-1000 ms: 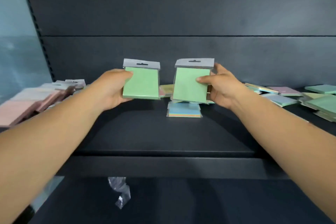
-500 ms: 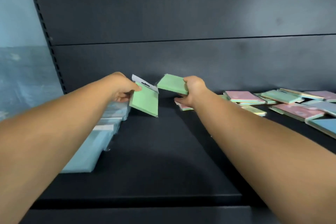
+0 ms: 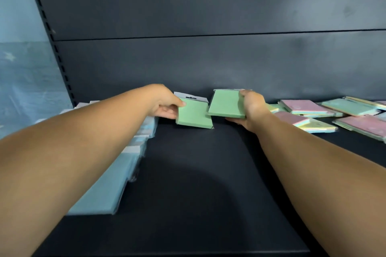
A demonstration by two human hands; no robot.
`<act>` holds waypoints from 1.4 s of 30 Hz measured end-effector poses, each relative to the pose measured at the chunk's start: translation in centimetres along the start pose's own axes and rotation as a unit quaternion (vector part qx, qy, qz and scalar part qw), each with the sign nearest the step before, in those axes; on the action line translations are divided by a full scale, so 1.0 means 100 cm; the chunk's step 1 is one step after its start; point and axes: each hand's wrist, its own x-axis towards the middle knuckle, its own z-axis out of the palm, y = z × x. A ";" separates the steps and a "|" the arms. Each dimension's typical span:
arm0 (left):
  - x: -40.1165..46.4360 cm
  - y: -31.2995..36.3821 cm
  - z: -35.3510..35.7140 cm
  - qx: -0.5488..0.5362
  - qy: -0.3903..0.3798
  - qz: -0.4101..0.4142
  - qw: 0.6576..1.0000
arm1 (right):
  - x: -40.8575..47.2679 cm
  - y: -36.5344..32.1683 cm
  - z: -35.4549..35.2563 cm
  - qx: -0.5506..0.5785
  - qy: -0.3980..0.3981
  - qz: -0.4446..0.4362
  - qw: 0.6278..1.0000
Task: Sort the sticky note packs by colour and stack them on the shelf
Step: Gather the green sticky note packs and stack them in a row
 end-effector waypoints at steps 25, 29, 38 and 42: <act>-0.010 0.005 -0.010 0.013 0.064 -0.020 0.998 | -0.002 0.024 0.039 -0.196 -0.092 -0.037 0.976; -0.035 0.001 -0.013 0.009 0.046 -0.006 0.999 | -0.006 0.029 0.048 -0.457 -0.041 -0.159 0.874; -0.092 -0.017 0.017 0.088 0.056 0.140 0.985 | -0.019 0.017 0.036 -0.607 -0.042 -0.203 0.767; -0.098 -0.010 0.026 0.303 0.105 0.225 0.920 | -0.026 -0.001 0.010 -0.647 -0.031 -0.236 0.724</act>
